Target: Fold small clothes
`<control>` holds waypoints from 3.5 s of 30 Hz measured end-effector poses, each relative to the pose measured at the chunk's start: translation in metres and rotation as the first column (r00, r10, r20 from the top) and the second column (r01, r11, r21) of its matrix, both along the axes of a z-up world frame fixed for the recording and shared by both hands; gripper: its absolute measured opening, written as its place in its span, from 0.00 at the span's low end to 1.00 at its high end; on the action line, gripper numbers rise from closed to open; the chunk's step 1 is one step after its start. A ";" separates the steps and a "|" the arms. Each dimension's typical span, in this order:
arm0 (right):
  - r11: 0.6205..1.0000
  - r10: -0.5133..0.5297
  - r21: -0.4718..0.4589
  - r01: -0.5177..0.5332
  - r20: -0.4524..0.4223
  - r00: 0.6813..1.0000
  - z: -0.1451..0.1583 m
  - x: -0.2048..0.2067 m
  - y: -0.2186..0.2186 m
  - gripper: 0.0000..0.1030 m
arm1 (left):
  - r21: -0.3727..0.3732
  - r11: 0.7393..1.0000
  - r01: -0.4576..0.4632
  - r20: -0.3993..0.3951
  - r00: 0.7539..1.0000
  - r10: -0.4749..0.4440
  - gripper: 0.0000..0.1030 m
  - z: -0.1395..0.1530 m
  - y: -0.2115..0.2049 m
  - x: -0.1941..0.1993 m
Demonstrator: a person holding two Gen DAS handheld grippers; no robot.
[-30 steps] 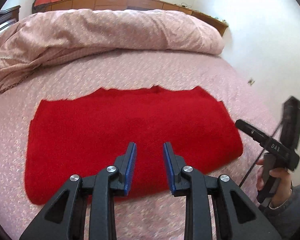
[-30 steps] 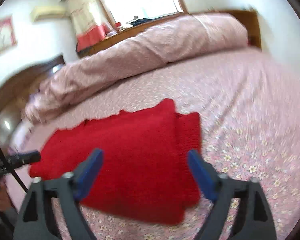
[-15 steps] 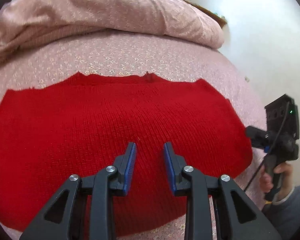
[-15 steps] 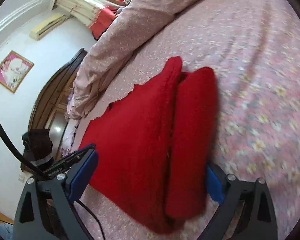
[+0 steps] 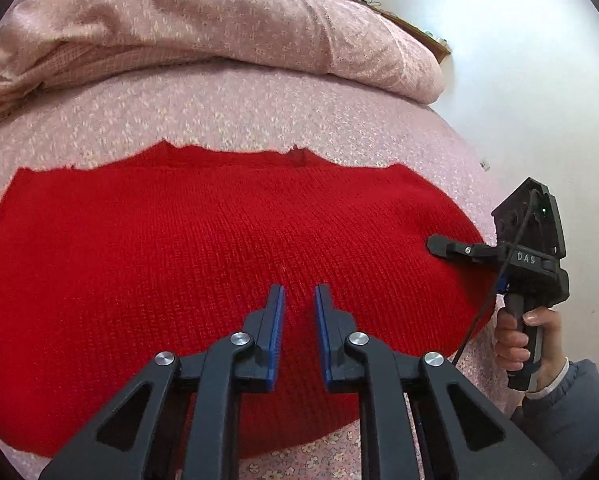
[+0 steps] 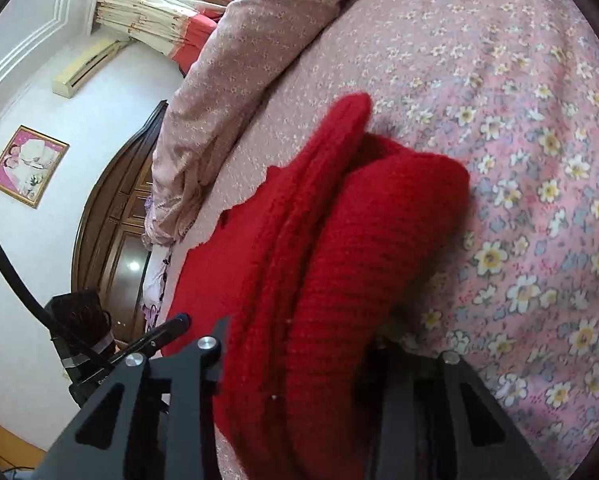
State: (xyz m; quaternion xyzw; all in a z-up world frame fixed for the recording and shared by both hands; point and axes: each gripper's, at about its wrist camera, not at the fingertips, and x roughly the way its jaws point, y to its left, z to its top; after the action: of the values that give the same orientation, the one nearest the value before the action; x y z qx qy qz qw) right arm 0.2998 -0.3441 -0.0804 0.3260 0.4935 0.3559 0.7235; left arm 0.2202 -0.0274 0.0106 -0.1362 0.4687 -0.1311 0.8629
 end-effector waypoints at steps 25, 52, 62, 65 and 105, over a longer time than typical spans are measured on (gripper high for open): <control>0.666 0.035 -0.746 0.001 0.032 0.999 0.203 -0.016 0.201 0.27 | -0.115 0.979 -0.169 0.211 0.959 0.190 0.07 0.093 0.128 -0.062; 0.930 0.057 -0.358 -0.082 -0.082 0.995 0.148 -0.057 0.341 0.54 | -0.119 0.925 -0.360 0.022 0.931 0.365 0.08 0.049 0.261 -0.103; 0.862 0.099 -0.495 0.109 0.375 0.922 0.155 -0.138 0.202 0.69 | -0.386 0.886 -0.257 -0.165 0.964 0.207 0.59 0.023 0.238 -0.090; 0.859 0.078 -0.488 0.154 0.423 0.903 0.131 -0.161 0.175 0.71 | -0.413 0.860 -0.299 -0.232 0.948 0.218 0.60 0.009 0.239 -0.073; 0.810 0.261 -0.579 0.091 0.495 0.829 0.061 -0.194 0.215 0.77 | -0.676 0.593 -0.437 -0.451 0.882 0.135 0.75 -0.049 0.245 -0.055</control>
State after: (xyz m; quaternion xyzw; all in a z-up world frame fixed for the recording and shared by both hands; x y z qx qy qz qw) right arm 0.1057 -0.1286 -0.0193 -0.0507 0.3620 0.3003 0.8811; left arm 0.1652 0.2178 -0.0381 -0.5820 0.4871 -0.1462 0.6345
